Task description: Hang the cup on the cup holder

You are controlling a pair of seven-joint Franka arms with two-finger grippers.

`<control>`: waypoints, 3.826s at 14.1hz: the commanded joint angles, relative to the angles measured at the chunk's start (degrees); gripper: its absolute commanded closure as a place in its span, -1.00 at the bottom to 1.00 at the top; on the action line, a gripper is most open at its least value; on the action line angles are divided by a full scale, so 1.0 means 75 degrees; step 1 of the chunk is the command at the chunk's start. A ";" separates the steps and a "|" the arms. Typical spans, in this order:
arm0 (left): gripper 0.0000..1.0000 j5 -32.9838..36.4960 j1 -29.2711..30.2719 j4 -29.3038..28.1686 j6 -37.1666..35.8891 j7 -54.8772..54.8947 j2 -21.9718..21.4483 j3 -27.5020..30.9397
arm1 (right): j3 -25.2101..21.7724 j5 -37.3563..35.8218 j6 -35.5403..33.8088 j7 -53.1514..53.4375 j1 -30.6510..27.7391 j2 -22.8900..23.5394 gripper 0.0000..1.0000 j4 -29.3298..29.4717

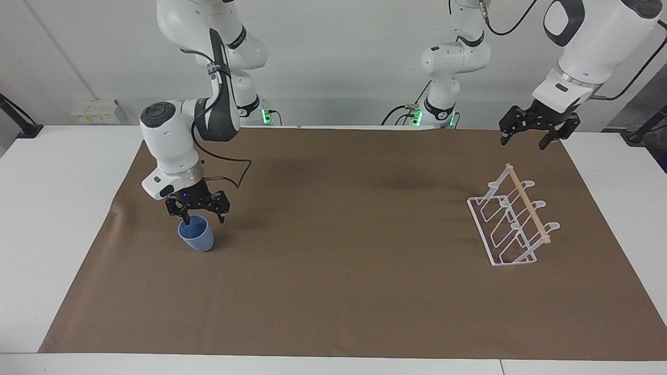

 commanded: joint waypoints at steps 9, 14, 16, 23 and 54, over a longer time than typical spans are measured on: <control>-1.00 0.0023 -0.0076 -0.0242 0.0119 -0.0107 -0.0196 0.0038 | 0.0003 0.0114 0.0394 0.0026 0.0115 0.0247 -0.91 -0.0243; -1.00 0.0023 -0.0076 -0.0242 0.0095 -0.0119 -0.0196 0.0038 | 0.0003 0.0114 0.0358 0.0014 0.0103 0.0247 0.17 -0.0231; -1.00 0.0023 -0.0076 -0.0242 0.0095 -0.0201 -0.0196 0.0038 | 0.0003 0.0114 0.0323 0.0025 0.0103 0.0247 0.53 -0.0231; -1.00 0.0023 -0.0076 -0.0242 0.0013 -0.0982 -0.0208 0.0014 | 0.0003 0.0114 0.0265 0.0037 0.0103 0.0247 1.00 -0.0231; -1.00 -0.5965 -0.0017 -0.0663 0.1572 -0.9564 -0.0325 -0.0033 | -0.0103 0.0125 -0.5372 -0.0174 -0.0178 -0.2015 1.00 0.2429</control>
